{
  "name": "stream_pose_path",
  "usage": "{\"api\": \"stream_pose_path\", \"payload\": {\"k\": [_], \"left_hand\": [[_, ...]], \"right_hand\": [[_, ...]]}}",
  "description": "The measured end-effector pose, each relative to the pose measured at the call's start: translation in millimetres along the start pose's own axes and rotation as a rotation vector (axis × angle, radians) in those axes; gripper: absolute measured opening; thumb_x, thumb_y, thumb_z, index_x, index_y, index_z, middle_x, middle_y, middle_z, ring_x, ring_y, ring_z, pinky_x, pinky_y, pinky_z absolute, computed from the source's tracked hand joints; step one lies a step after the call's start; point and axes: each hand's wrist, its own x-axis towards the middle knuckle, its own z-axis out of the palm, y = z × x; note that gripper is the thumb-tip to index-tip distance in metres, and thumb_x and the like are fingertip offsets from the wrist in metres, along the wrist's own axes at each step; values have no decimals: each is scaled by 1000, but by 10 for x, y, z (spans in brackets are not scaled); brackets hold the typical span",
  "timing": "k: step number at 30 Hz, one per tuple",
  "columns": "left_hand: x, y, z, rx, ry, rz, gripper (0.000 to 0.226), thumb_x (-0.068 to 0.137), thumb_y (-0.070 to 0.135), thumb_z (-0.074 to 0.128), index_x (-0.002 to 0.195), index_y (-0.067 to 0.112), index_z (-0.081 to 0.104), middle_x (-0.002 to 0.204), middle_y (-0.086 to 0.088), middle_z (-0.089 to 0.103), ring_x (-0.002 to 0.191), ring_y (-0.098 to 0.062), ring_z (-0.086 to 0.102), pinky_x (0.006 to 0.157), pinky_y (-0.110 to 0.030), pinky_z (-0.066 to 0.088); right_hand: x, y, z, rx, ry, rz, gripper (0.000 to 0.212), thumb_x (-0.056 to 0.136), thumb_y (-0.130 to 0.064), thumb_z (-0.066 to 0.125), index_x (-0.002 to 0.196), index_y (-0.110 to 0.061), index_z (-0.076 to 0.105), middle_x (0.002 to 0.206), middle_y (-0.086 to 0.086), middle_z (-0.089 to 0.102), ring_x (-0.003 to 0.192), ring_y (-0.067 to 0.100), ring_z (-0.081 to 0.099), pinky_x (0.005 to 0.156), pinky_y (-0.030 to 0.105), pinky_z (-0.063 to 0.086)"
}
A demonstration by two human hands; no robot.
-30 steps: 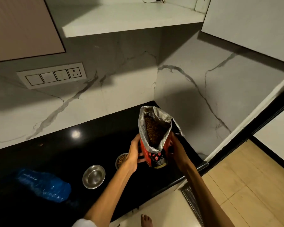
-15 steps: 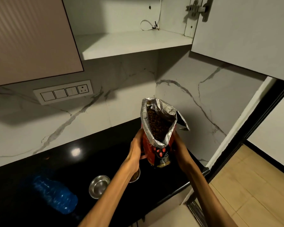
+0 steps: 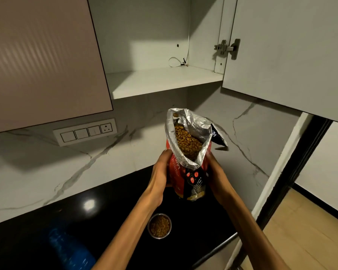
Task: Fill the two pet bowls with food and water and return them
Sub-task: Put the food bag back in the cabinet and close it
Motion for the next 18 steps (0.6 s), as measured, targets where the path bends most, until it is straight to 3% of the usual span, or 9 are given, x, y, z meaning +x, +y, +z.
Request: {"api": "stream_pose_path", "payload": {"k": [3,7,10,13,15,18], "left_hand": [[-24,175,-30,11,-12,38,56,95,72,38,124,37,70,114,-3,78,107,-21,73,84,-38,57],[-46,383,-62,62,-9,105,49,99,69,34,123,41,67,101,8,79,88,-8,75,69,-30,52],[-59,546,-84,86,-5,131,48,100,68,32,119,41,66,90,18,78,73,3,72,64,-27,51],[-96,683,-90,105,-12,152,46,99,70,30,113,43,65,87,21,77,75,0,73,64,-28,52],[-130,766,-86,103,-8,154,45,98,71,31,112,44,64,89,18,78,82,-7,73,67,-32,52],[-162,926,-78,102,-9,168,52,98,71,33,126,40,63,102,15,75,94,-10,69,67,-34,52]], "right_hand": [[14,-177,63,-13,-22,-28,53,107,-59,43,154,-34,46,149,-1,61,134,21,61,100,31,57],[20,-408,151,-46,-13,-63,52,104,-66,43,151,-43,48,148,-11,61,132,11,62,104,39,54],[-13,-620,232,-98,-18,-74,46,97,-75,44,137,-57,57,133,-26,67,116,-6,67,78,22,60],[-17,-785,263,-53,-1,-82,54,92,-71,49,139,-46,58,121,-25,73,104,-6,71,64,14,59],[-25,-882,292,-30,4,-82,52,93,-68,49,136,-40,58,116,-22,76,101,-3,73,64,15,58],[-36,-1021,334,-40,-1,-76,54,94,-70,47,137,-40,59,121,-18,75,107,1,73,71,24,62]]}}
